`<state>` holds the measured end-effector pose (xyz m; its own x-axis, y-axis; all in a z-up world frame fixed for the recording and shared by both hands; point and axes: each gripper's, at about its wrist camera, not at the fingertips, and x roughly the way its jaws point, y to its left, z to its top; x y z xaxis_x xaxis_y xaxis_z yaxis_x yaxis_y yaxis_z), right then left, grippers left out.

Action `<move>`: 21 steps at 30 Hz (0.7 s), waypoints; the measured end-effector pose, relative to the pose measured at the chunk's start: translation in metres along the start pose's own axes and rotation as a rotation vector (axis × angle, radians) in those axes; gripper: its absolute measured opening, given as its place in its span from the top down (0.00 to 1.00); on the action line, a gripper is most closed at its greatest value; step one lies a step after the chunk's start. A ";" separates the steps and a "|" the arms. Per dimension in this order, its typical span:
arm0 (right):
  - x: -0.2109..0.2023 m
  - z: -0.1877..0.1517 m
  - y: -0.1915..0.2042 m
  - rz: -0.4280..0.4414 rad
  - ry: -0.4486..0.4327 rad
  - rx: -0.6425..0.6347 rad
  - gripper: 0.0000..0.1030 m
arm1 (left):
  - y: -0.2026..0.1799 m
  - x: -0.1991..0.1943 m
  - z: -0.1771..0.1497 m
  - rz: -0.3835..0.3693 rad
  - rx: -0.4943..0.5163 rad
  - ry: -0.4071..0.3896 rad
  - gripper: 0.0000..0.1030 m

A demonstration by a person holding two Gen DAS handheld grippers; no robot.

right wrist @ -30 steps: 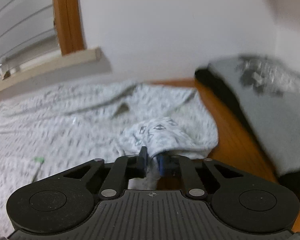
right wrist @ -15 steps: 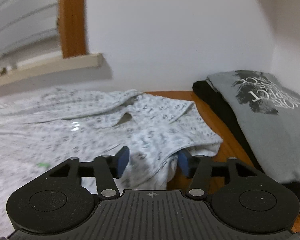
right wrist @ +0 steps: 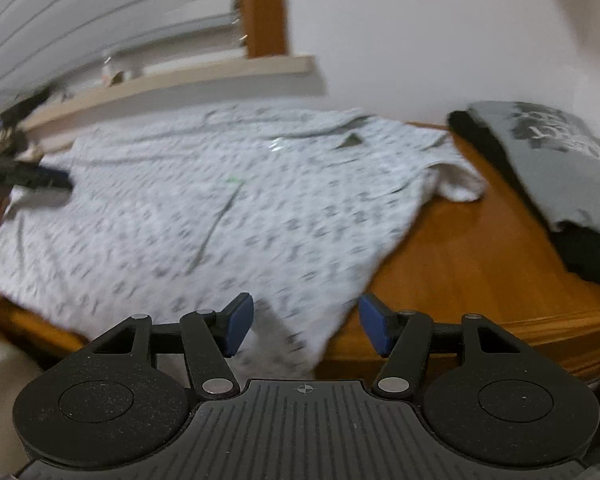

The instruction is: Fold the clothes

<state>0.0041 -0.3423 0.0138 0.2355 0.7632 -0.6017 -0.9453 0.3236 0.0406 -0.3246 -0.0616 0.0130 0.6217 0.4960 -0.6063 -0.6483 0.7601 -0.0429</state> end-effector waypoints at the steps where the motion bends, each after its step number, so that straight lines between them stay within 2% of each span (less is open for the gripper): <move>1: 0.001 0.001 0.001 0.003 -0.005 -0.004 0.55 | 0.000 0.000 0.000 0.000 -0.002 0.002 0.27; 3: 0.003 0.005 0.002 0.009 -0.020 -0.007 0.70 | 0.001 0.000 0.000 0.003 0.012 0.005 0.26; 5: 0.005 0.008 0.003 0.015 -0.034 -0.011 0.90 | 0.002 -0.001 -0.001 -0.002 0.019 0.008 0.24; 8: 0.008 0.013 0.004 0.024 -0.056 -0.017 0.94 | 0.005 -0.002 -0.002 -0.012 0.006 0.006 0.24; 14: 0.013 0.057 0.004 -0.032 -0.223 -0.015 0.95 | 0.008 -0.003 -0.002 -0.016 -0.012 0.003 0.24; 19: 0.051 0.123 0.019 -0.048 -0.291 -0.090 0.95 | 0.009 -0.003 -0.002 -0.022 -0.018 0.002 0.23; 21: 0.077 0.137 0.027 -0.085 -0.265 -0.161 0.95 | 0.007 -0.002 -0.002 -0.017 -0.008 0.005 0.22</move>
